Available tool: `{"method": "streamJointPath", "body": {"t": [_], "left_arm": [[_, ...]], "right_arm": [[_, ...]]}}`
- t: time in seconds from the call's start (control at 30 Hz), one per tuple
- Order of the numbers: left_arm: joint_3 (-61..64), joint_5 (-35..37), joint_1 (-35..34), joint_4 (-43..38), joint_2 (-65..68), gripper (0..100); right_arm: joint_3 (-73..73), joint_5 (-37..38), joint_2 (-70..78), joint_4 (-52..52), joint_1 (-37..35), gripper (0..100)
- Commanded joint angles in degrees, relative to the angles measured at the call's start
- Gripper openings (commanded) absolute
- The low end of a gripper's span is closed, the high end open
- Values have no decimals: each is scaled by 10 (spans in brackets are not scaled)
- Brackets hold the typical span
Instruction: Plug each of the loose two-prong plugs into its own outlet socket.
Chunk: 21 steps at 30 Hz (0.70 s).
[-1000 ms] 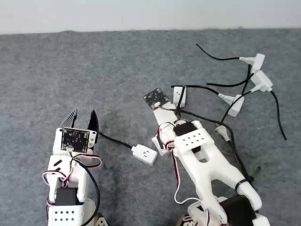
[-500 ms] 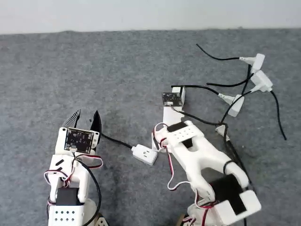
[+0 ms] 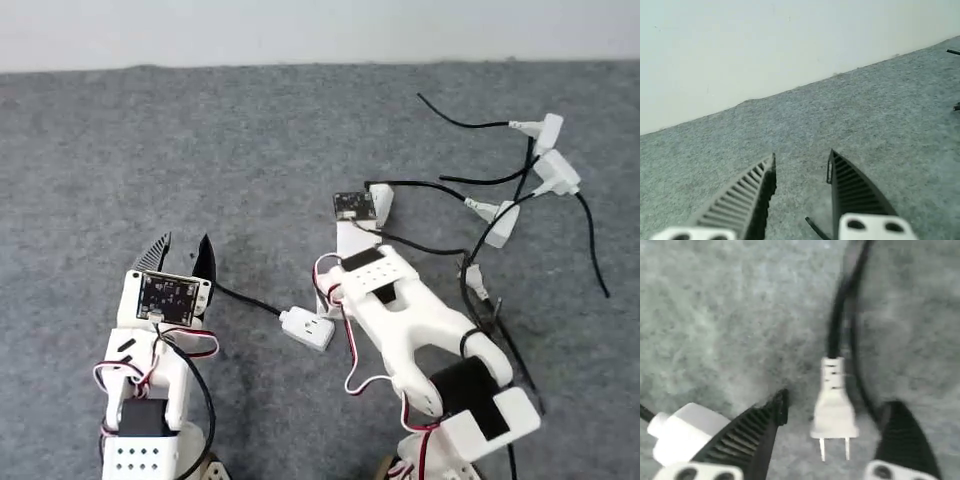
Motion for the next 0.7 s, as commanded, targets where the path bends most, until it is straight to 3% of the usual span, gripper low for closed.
{"method": "streamJointPath", "body": {"t": [0.0, 0.07, 0.33, 0.67], "left_arm": [[-7, -6, 4, -15, -11, 164], [-7, -6, 4, -15, -11, 164], [-7, -6, 4, -15, -11, 164], [-6, -6, 4, -15, -11, 164]], "right_arm": [[-21, 10, 23, 15, -28, 45], [-29, 10, 22, 37, -29, 7], [-55, 11, -47, 124, 29, 8], [-57, 202, -279, 232, 37, 8]]}}
